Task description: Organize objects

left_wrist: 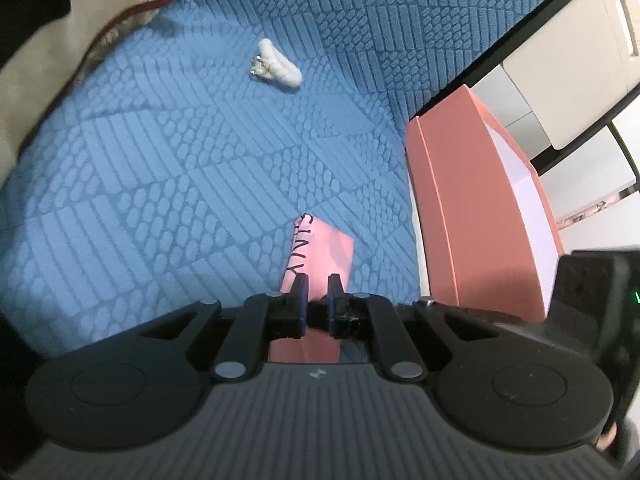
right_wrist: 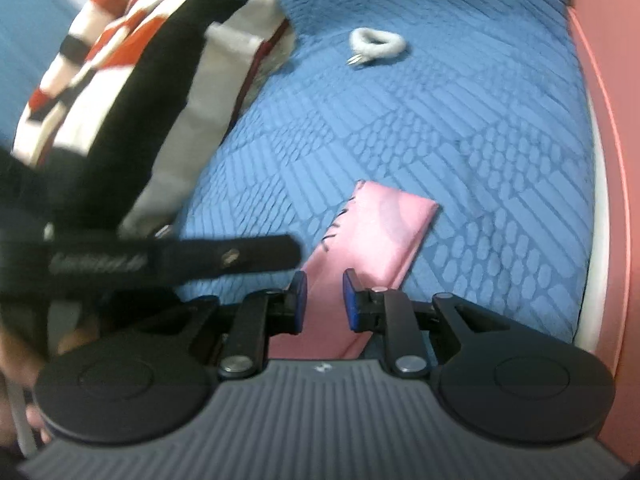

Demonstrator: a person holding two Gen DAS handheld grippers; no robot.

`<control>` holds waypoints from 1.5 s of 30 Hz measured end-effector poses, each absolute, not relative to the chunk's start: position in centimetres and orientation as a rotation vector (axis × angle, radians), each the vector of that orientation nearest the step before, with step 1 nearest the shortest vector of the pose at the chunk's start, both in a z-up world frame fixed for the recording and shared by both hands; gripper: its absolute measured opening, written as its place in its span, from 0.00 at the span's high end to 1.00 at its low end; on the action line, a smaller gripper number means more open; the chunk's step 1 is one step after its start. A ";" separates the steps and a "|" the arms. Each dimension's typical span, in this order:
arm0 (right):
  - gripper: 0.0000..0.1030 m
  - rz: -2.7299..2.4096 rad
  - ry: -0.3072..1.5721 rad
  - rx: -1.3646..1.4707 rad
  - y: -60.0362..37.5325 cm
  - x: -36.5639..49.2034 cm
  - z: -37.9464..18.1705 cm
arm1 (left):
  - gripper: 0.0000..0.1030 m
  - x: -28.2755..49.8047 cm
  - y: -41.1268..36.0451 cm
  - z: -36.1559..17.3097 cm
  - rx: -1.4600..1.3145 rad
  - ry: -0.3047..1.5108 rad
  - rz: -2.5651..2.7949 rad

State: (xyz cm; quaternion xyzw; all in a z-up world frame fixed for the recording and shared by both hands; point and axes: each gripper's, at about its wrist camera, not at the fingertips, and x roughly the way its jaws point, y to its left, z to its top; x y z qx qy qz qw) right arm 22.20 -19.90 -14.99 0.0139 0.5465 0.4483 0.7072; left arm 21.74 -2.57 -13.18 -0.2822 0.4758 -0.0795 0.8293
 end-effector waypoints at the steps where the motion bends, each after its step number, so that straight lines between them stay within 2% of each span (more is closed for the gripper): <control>1: 0.79 0.978 1.223 0.064 -20.1 22.5 -15.1 | 0.90 21.5 -2.6 -13.1 -0.593 1.008 -0.173; 11: 0.76 0.858 1.132 0.126 -20.5 24.2 -14.9 | 0.90 19.9 -4.4 -14.6 -0.493 1.079 -0.205; 12: 0.72 0.833 1.120 0.124 -20.5 24.6 -14.9 | 0.90 19.9 -4.5 -14.8 -0.484 1.085 -0.202; 13: 0.60 0.807 1.109 0.120 -20.6 25.0 -14.9 | 0.90 19.9 -4.5 -15.0 -0.479 1.090 -0.194; 14: 0.56 0.787 1.102 0.119 -20.7 25.3 -14.9 | 0.90 19.9 -4.5 -15.0 -0.477 1.091 -0.187; 20: 0.54 0.796 1.138 0.185 -20.3 26.7 -15.7 | 0.90 19.7 -4.4 -15.1 -0.473 1.089 -0.172; 23: 0.55 0.835 1.199 0.242 -19.9 26.9 -16.4 | 0.90 19.7 -4.4 -15.1 -0.468 1.087 -0.166; 27: 0.75 0.850 1.217 0.224 -19.6 25.9 -16.4 | 0.90 19.7 -4.4 -15.1 -0.470 1.076 -0.155; 32: 0.81 0.855 1.201 0.223 -19.7 25.5 -15.8 | 0.89 19.9 -4.7 -14.6 -0.463 1.043 -0.165; 34: 0.81 0.856 1.196 0.211 -19.6 25.3 -15.7 | 0.85 19.8 -4.9 -14.4 -0.456 1.027 -0.172; 35: 0.81 0.855 1.197 0.206 -19.5 25.2 -15.6 | 0.76 19.8 -5.0 -14.2 -0.450 1.018 -0.176; 36: 0.81 0.852 1.198 0.204 -19.5 25.2 -15.5 | 0.63 19.8 -5.2 -14.0 -0.438 1.009 -0.174; 38: 0.81 0.849 1.198 0.199 -19.6 25.2 -15.4 | 0.53 19.9 -5.9 -13.6 -0.399 0.984 -0.179; 45: 0.81 0.861 1.191 0.178 -19.4 24.9 -15.0 | 0.52 20.0 -9.1 -13.4 -0.267 0.963 -0.211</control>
